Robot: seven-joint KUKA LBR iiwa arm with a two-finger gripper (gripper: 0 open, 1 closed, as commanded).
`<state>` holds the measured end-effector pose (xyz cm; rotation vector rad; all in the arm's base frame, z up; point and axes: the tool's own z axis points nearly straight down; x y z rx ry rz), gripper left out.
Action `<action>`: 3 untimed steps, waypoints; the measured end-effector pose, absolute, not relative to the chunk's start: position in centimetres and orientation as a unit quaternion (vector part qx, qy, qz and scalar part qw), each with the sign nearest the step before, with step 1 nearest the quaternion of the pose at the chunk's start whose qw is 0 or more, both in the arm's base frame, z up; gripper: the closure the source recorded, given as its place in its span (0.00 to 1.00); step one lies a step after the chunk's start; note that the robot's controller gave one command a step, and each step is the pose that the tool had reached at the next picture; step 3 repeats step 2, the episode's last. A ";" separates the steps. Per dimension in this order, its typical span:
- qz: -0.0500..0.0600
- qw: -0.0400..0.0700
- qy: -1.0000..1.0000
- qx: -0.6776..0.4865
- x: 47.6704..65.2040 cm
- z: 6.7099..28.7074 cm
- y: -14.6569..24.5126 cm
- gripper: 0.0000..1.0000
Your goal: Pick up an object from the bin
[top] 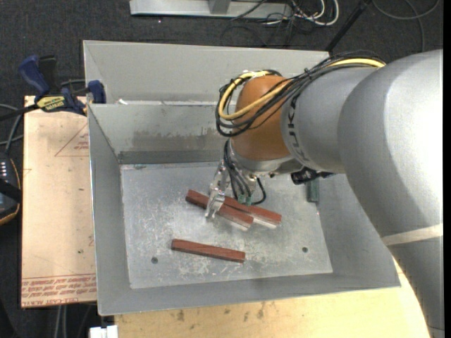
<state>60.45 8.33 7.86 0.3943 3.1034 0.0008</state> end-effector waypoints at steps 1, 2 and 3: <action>0.000 0.007 0.992 0.126 60.5 7.9 8.3 1.00; 0.001 0.004 0.990 0.141 61.1 24.6 7.7 1.00; 0.001 0.004 0.990 0.141 61.1 24.6 7.7 1.00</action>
Offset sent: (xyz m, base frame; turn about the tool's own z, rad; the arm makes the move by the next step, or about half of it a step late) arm 0.0047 -0.0069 0.1640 0.0327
